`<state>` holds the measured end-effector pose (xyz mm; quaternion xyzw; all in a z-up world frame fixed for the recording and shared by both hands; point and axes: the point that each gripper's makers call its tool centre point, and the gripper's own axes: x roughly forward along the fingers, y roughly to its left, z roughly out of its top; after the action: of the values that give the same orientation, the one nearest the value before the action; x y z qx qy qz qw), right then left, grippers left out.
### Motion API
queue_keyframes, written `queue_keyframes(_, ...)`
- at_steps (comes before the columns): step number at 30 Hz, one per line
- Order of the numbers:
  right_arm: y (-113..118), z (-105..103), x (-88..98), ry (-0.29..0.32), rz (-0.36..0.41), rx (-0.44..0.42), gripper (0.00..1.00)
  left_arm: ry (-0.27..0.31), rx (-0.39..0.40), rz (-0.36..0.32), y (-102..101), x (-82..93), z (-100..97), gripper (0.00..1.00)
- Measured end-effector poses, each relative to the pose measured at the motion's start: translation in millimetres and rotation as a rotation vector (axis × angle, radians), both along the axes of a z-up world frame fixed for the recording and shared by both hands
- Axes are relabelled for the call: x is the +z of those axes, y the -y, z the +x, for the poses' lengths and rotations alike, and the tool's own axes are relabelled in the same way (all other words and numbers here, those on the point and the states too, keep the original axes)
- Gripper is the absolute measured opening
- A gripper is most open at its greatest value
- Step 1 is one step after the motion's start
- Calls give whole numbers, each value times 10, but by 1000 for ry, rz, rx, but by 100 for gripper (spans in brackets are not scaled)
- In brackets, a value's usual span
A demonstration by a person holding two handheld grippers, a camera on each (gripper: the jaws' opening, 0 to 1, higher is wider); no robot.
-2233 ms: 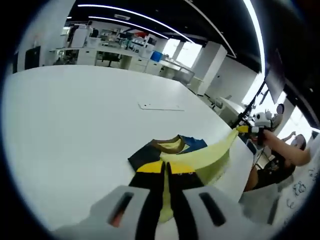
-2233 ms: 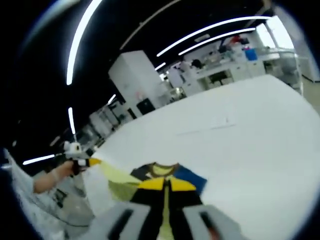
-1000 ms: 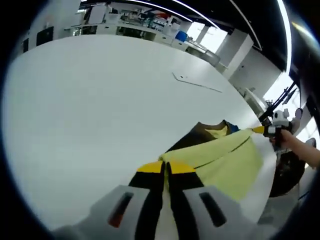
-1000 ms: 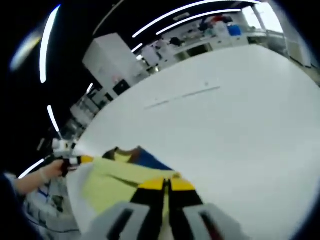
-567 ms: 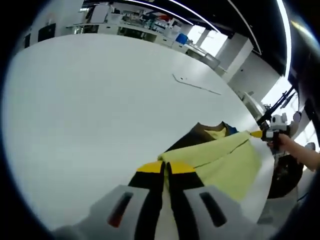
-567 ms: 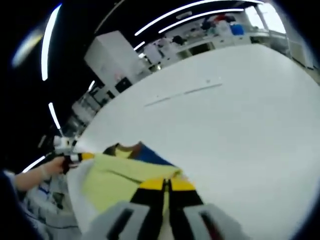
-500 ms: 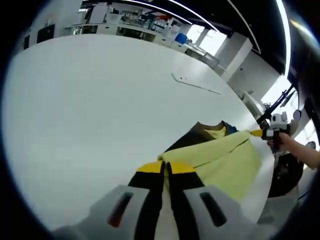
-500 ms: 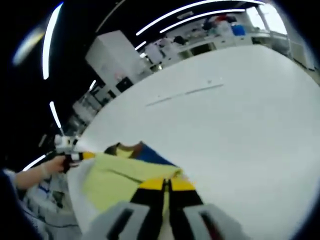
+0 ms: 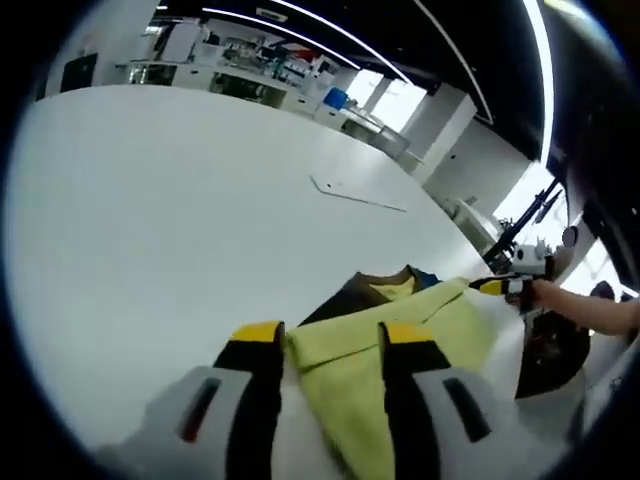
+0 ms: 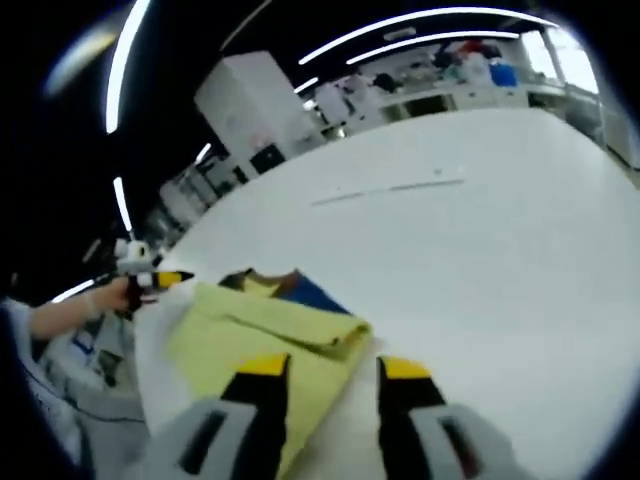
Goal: Fold the garment on the visible template until the final outline fits inside the template.
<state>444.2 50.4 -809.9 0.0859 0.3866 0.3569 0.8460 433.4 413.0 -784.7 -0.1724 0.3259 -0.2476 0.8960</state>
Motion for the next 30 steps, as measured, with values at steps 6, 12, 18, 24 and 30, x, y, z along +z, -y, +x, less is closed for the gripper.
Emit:
queue_keyframes(6,-6,-108,-14,61,-55,67,86,20,-75,4,110,38,-147,87)
queue_keyframes(12,-2,-97,8,77,-48,69,99,37,-94,-18,152,81,-199,98)
queue_keyframes(18,41,-84,55,85,-38,51,99,41,-116,-28,218,101,-264,99)
queue_keyframes(24,33,-94,72,88,-36,51,99,40,-136,-24,279,104,-322,98)
queue_keyframes(30,-64,-148,96,92,-25,80,99,40,-161,-33,369,123,-408,97)
